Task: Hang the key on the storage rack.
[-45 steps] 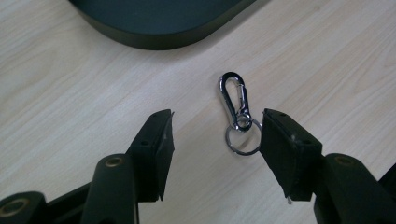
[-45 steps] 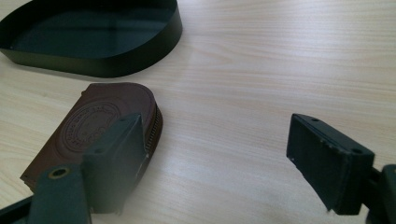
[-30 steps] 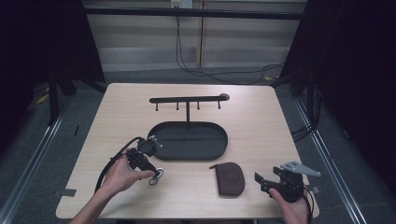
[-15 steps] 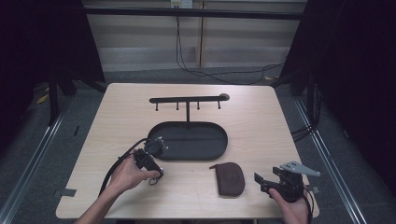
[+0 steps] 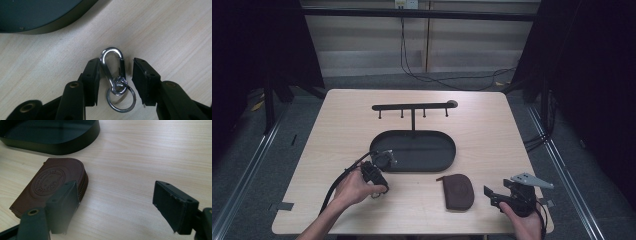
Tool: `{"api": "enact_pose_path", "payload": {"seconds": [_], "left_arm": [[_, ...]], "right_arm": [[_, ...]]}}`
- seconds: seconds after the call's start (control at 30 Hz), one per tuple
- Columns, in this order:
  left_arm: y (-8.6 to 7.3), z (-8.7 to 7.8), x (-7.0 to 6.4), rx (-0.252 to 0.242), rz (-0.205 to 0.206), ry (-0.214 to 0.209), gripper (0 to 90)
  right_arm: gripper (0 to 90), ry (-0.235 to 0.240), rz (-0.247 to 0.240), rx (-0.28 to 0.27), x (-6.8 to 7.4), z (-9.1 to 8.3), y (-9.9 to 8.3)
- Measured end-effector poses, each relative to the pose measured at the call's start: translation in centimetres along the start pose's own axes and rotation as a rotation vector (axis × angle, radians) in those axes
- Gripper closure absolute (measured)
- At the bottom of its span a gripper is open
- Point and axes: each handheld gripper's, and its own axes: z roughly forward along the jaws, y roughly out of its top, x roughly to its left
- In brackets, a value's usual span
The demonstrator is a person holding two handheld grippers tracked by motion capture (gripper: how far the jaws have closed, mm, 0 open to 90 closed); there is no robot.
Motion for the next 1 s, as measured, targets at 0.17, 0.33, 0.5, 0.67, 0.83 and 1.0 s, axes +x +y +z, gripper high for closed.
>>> {"api": "enact_pose_path", "payload": {"seconds": [0.17,0.33,0.5,0.67,0.83,1.0], "left_arm": [[-0.04,0.05,-0.65,0.01,0.034,0.049,59.1],[-0.12,-0.03,-0.6,0.021,0.043,0.041,65.0],[-0.1,-0.05,-0.51,0.024,0.045,0.037,67.7],[-0.05,-0.09,-0.37,0.031,0.053,0.028,68.4],[-0.05,-0.15,0.02,0.036,0.05,0.003,68.6],[-0.19,-0.16,0.21,0.039,0.05,-0.002,68.7]], "right_arm": [[20.2,-0.003,-0.004,-0.005,0.13,-0.14,-0.04],[20.3,-0.004,-0.002,-0.004,0.16,-0.11,-0.05],[20.2,-0.004,-0.003,0.0,0.08,-0.06,-0.05],[20.2,-0.005,-0.001,0.001,0.06,-0.04,-0.06],[20.3,-0.004,0.002,0.001,0.03,-0.01,-0.06],[20.2,-0.003,0.005,0.001,0.01,0.01,-0.05]]}}
